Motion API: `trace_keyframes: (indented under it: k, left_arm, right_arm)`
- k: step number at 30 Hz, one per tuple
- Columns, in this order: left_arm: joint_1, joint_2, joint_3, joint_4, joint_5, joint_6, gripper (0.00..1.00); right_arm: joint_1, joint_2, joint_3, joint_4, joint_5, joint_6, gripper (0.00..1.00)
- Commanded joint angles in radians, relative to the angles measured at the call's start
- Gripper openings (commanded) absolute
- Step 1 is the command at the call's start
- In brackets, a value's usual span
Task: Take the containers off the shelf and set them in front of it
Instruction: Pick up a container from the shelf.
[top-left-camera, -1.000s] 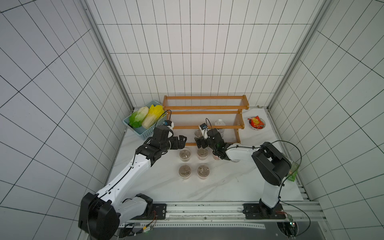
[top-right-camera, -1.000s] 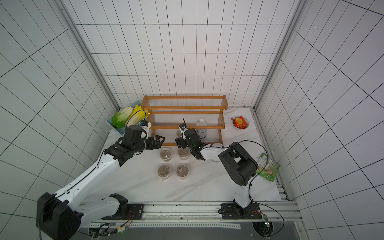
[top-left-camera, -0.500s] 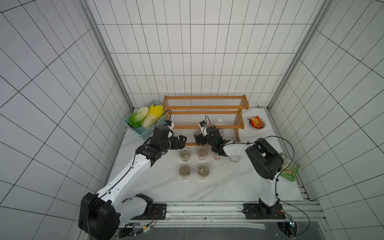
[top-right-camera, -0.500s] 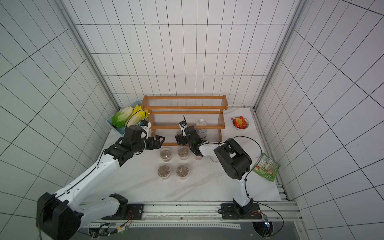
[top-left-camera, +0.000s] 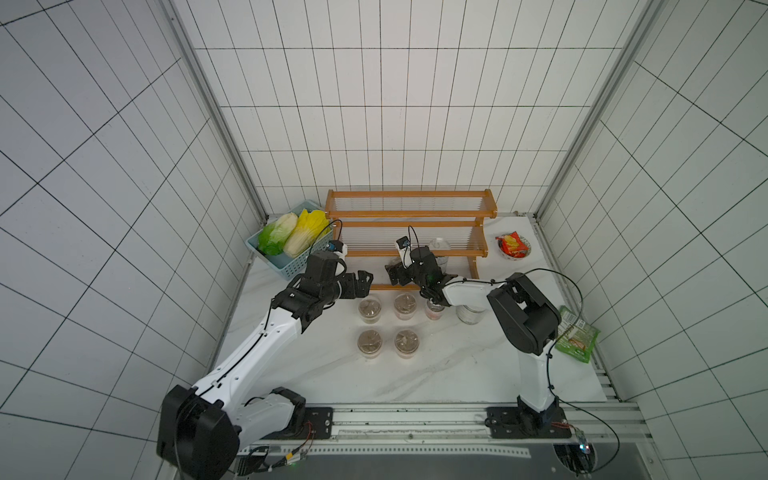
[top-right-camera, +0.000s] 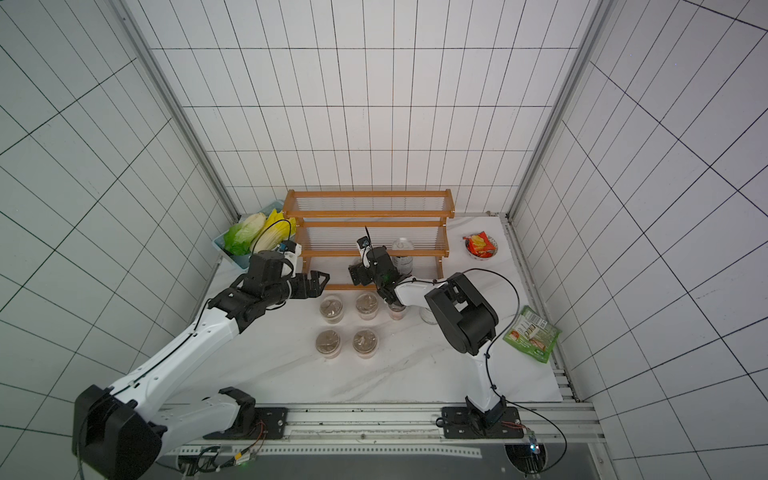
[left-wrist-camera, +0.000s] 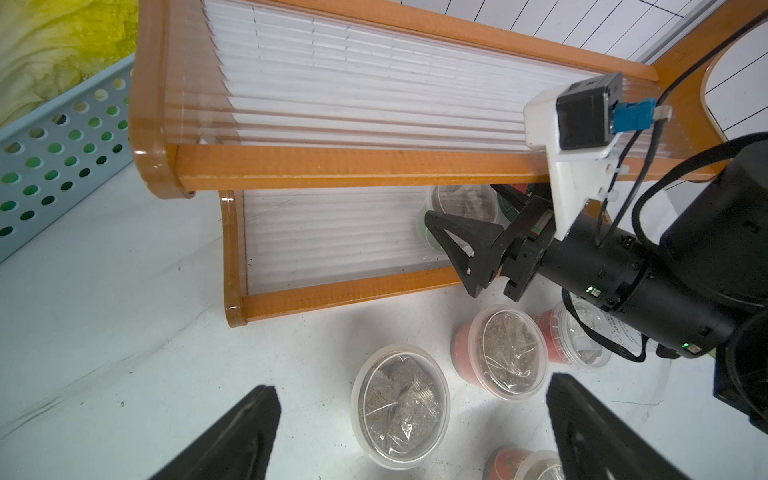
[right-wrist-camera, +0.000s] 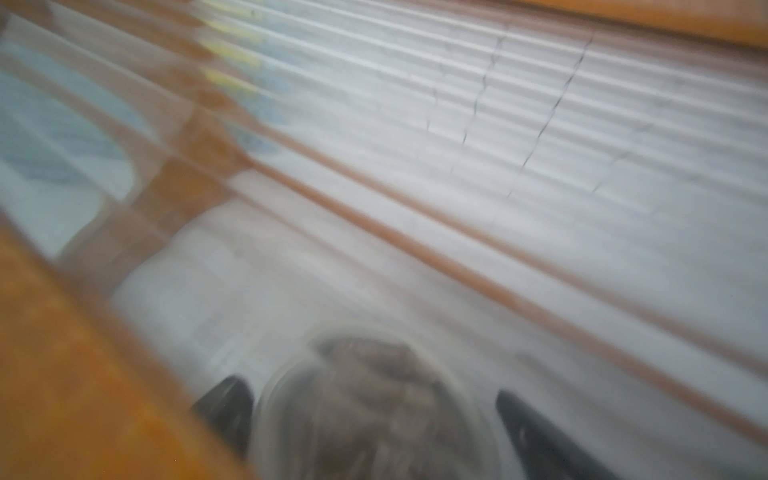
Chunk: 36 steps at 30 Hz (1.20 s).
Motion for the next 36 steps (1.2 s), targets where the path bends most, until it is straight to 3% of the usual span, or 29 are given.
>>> trace_keyframes:
  k: [1,18,36]
  left_arm:
    - [0.005,-0.003,0.023,0.003,-0.003,0.014,0.98]
    - [0.008,-0.004,0.025,0.003,0.001,0.014,0.99]
    - [0.013,-0.012,0.025,0.005,0.002,0.015,0.99]
  right_arm:
    - [-0.010,0.001,0.019,-0.022,-0.017,0.009,0.90]
    - [0.012,-0.117,-0.039,-0.018,-0.047,-0.020,0.84]
    - [0.126,-0.210,-0.062,-0.038,-0.080,-0.024,0.83]
